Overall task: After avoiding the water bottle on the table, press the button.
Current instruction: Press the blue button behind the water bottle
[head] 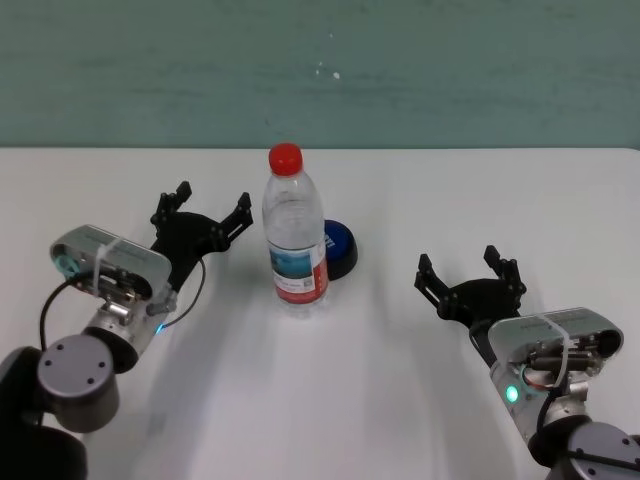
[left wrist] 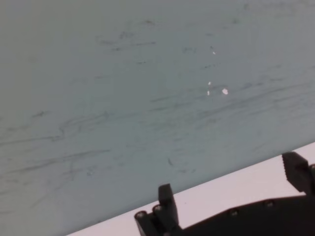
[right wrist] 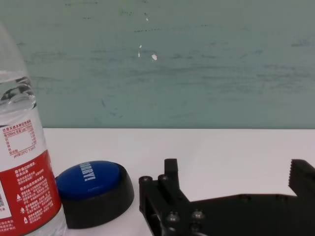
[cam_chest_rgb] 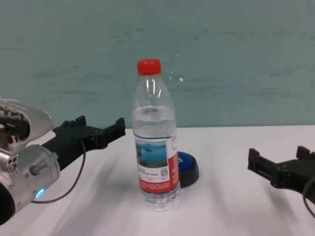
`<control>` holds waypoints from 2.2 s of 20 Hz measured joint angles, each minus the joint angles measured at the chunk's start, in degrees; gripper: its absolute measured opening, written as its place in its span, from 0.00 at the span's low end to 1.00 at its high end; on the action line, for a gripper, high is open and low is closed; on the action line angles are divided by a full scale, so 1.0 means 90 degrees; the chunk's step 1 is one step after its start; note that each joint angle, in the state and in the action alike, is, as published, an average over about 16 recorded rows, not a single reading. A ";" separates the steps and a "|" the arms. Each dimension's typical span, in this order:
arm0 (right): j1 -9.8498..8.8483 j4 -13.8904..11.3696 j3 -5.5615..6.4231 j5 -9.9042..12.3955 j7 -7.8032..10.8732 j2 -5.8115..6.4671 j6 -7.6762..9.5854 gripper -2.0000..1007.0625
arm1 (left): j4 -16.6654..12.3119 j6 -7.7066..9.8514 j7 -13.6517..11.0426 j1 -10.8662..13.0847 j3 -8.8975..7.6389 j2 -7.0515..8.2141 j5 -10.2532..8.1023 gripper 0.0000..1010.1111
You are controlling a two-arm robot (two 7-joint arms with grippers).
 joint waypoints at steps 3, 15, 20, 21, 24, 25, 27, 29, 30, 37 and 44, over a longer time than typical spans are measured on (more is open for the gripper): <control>0.0000 0.0000 0.0000 0.0000 0.0000 0.0000 0.0000 1.00 | 0.0010 -0.0005 0.0001 -0.0008 0.0003 -0.0008 0.0001 1.00; 0.0000 0.0000 0.0000 0.0000 0.0000 0.0000 0.0000 1.00 | 0.0025 0.0014 0.0029 -0.0011 -0.0010 -0.0025 0.0000 1.00; 0.0000 0.0000 0.0000 0.0000 0.0000 0.0000 0.0000 1.00 | 0.0033 0.0042 0.0045 -0.0011 -0.0043 -0.0025 -0.0008 1.00; 0.0000 0.0000 0.0000 0.0000 0.0000 0.0000 0.0000 1.00 | 0.0034 0.0048 0.0049 -0.0011 -0.0051 -0.0024 -0.0011 1.00; 0.0000 0.0000 0.0000 0.0000 0.0000 0.0000 0.0000 1.00 | 0.0034 0.0066 0.0062 -0.0008 -0.0083 -0.0021 -0.0024 1.00; 0.0000 0.0000 0.0000 0.0000 0.0000 0.0000 0.0000 1.00 | 0.0033 0.0073 0.0066 -0.0006 -0.0096 -0.0018 -0.0031 1.00; 0.0000 0.0000 0.0000 0.0000 0.0000 0.0000 0.0000 1.00 | 0.0024 0.0088 0.0073 0.0002 -0.0124 -0.0013 -0.0046 1.00; 0.0000 0.0000 0.0000 0.0000 0.0000 0.0000 0.0000 1.00 | 0.0004 0.0105 0.0076 0.0019 -0.0156 -0.0002 -0.0067 1.00; 0.0000 0.0000 0.0000 0.0000 0.0000 0.0000 0.0000 1.00 | -0.0009 0.0115 0.0076 0.0031 -0.0175 0.0004 -0.0080 1.00; 0.0000 0.0000 0.0000 0.0000 0.0000 0.0000 0.0000 1.00 | -0.0161 0.0192 0.0070 0.0165 -0.0326 0.0072 -0.0192 1.00; 0.0000 0.0000 0.0000 0.0000 0.0000 0.0000 0.0000 1.00 | -0.0460 0.0290 0.0031 0.0434 -0.0501 0.0173 -0.0346 1.00</control>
